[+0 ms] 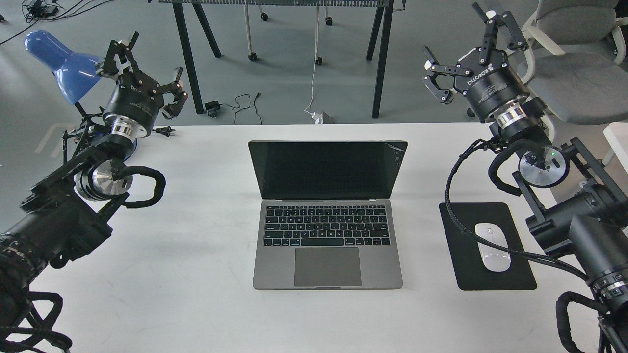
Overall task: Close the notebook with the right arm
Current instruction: 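Raise the right gripper and swing it toward the laptop screen, then move the right gripper over the top edge of the laptop screen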
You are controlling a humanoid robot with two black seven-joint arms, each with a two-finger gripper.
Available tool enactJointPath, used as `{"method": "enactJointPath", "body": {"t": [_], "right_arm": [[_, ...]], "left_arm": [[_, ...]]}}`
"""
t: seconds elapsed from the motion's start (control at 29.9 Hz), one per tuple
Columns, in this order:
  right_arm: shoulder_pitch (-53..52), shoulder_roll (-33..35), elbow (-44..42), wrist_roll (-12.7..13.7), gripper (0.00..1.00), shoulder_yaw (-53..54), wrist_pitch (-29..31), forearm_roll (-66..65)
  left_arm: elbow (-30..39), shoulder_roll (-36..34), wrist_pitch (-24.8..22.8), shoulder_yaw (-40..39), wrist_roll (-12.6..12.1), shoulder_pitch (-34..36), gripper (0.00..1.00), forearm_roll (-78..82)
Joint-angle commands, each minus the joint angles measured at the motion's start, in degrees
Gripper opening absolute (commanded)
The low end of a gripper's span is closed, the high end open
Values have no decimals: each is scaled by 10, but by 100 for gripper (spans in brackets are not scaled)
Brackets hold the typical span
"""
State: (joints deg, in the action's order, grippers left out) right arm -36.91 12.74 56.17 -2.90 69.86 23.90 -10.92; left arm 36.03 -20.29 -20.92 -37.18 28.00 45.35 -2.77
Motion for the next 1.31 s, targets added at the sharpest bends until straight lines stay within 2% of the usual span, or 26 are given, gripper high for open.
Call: {"method": "enactJointPath", "body": {"t": [0.0, 0.13, 0.33, 0.7, 0.9, 1.27], "right_arm": [[1, 0, 0, 1, 100, 0, 0, 0], [2, -1, -2, 1, 100, -7, -3, -1], [-40, 6, -9, 7, 100, -59, -57, -11], [-188, 6, -91, 10, 100, -255, -125, -16], [-242, 6, -92, 31, 100, -365, -160, -16], [-277, 6, -91, 46, 100, -492, -161, -18]], "left_arm": [[0, 0, 5, 1, 0, 0, 100, 0], [0, 1, 5, 1, 0, 0, 100, 0], [0, 1, 1, 1, 0, 0, 100, 0], [0, 0, 1, 1, 0, 0, 100, 0], [0, 0, 1, 1, 0, 0, 100, 0], [0, 0, 1, 0, 0, 0, 100, 0]]}}
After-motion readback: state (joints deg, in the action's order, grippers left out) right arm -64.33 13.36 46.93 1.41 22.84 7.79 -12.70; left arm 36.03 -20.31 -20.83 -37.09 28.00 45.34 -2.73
